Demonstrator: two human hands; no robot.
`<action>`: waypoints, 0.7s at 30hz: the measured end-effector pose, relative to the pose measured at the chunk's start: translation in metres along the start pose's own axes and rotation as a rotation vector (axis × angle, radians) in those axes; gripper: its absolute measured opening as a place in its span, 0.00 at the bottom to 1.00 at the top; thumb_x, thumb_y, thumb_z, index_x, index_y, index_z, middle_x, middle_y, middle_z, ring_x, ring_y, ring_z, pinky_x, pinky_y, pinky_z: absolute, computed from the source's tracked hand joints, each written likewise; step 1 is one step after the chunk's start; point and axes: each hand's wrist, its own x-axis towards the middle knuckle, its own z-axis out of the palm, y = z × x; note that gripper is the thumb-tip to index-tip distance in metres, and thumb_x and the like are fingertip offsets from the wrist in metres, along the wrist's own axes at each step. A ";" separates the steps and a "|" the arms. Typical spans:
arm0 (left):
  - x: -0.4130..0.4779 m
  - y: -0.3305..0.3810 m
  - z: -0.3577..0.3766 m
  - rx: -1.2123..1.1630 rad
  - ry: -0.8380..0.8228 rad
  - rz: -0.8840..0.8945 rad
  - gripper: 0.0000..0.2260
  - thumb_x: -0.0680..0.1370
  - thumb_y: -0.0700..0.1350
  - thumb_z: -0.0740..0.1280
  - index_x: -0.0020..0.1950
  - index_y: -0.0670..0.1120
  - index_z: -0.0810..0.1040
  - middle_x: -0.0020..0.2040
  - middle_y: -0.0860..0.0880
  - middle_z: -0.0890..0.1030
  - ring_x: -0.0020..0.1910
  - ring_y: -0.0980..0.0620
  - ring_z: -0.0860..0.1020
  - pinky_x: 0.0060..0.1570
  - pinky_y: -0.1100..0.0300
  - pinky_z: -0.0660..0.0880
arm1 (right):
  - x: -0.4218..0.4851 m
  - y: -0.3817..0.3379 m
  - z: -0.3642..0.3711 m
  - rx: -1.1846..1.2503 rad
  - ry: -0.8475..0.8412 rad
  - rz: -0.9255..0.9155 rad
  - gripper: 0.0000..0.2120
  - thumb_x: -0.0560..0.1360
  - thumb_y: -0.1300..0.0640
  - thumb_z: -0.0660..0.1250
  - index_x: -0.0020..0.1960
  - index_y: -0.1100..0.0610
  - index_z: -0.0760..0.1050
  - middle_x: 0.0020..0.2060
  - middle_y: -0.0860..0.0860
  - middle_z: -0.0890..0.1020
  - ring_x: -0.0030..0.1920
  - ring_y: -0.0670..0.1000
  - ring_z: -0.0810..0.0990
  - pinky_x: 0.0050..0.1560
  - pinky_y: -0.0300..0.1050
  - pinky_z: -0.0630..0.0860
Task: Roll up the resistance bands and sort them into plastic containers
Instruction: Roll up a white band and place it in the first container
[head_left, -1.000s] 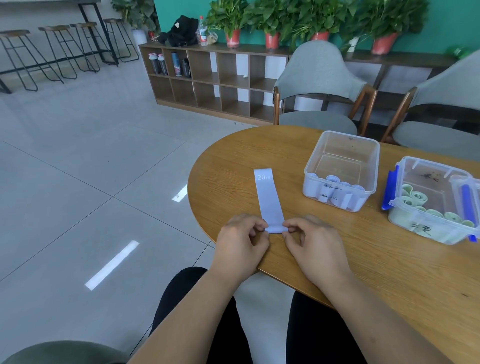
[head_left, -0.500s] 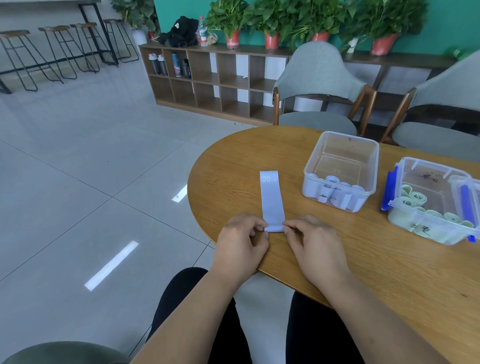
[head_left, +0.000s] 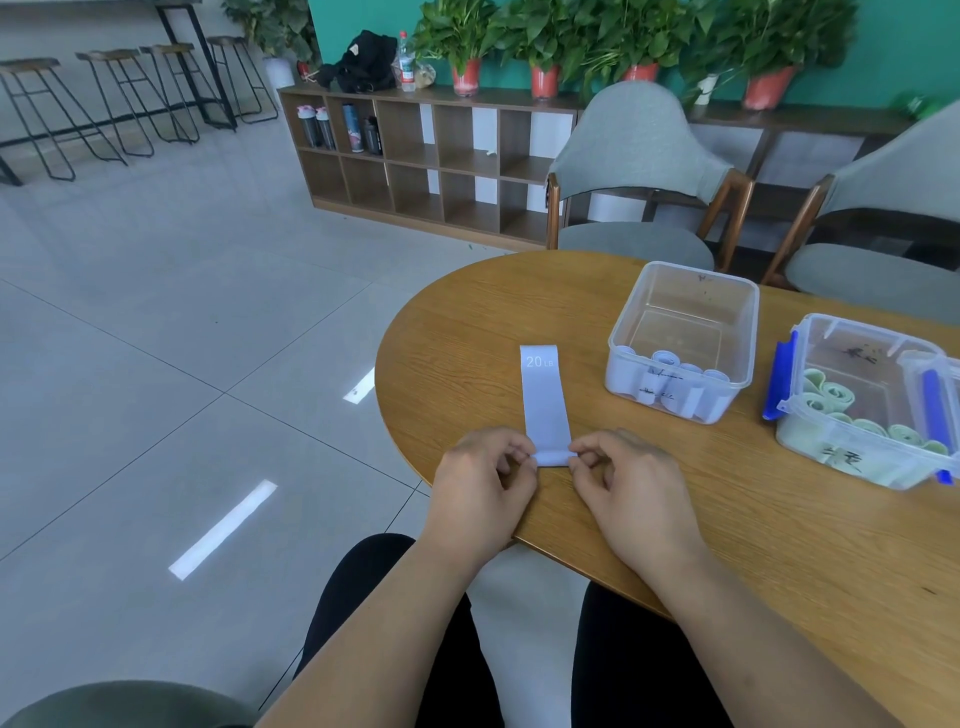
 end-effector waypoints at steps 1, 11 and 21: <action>0.000 0.000 0.000 0.010 0.002 0.004 0.06 0.77 0.43 0.75 0.51 0.54 0.84 0.43 0.61 0.82 0.45 0.56 0.78 0.44 0.66 0.74 | 0.000 0.000 0.000 -0.005 0.004 -0.001 0.06 0.76 0.56 0.75 0.52 0.48 0.84 0.41 0.39 0.81 0.37 0.36 0.75 0.40 0.30 0.68; 0.000 0.000 0.003 0.070 0.042 0.049 0.05 0.75 0.43 0.76 0.49 0.51 0.84 0.44 0.60 0.81 0.45 0.56 0.77 0.45 0.61 0.76 | -0.001 -0.004 0.000 -0.084 0.034 -0.051 0.05 0.78 0.54 0.75 0.53 0.47 0.85 0.41 0.35 0.76 0.37 0.37 0.70 0.40 0.37 0.70; -0.001 0.001 0.002 0.031 0.044 -0.013 0.08 0.78 0.45 0.75 0.56 0.53 0.85 0.44 0.62 0.82 0.46 0.56 0.78 0.45 0.65 0.76 | 0.001 0.001 0.002 -0.041 0.005 -0.012 0.10 0.78 0.55 0.75 0.58 0.47 0.85 0.45 0.36 0.81 0.36 0.33 0.72 0.41 0.37 0.73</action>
